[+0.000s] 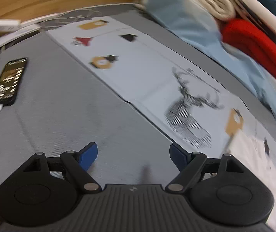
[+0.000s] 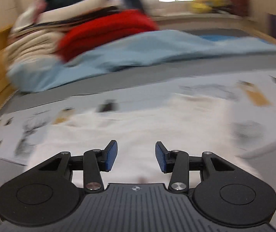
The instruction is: Fold small clothes
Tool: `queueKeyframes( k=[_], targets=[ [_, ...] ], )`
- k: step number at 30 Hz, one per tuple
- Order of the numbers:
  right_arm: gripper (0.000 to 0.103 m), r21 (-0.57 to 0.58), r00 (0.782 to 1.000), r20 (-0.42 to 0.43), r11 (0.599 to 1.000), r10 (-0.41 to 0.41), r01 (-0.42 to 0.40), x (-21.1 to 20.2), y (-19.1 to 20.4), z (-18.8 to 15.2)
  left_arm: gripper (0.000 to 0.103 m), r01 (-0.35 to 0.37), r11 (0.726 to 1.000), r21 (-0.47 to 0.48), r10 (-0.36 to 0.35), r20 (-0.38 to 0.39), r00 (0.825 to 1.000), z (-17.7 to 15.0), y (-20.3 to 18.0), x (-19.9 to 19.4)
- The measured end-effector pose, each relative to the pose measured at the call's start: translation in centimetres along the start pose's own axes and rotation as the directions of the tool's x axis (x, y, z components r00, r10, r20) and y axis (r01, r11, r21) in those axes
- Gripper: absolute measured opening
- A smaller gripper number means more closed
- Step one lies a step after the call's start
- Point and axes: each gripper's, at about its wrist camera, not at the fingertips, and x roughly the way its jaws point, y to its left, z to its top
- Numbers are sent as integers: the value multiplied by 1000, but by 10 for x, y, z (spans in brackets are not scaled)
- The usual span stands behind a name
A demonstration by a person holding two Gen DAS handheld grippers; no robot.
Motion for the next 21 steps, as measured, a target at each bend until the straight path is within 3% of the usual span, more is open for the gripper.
queueKeyframes(
  k=[7,11,16,21],
  targets=[
    [46,86,991,-63,988,-120,125,-55,-88,-57,86,85,978,191,-83,-20,996,-33,-54,-1],
    [46,107,996,-84,994,-29,38,-60,-103,-64,86,144,946,292,-134,-53,990,-57,-77,-5],
    [48,44,994,-102,998,-50,55,-79,-116,-75,86,222,904,366,-196,-108,975,-92,-78,-21],
    [51,102,990,-139,994,-35,49,-116,-138,-110,86,303,880,366,-259,-166,951,-130,-55,-53]
  ],
)
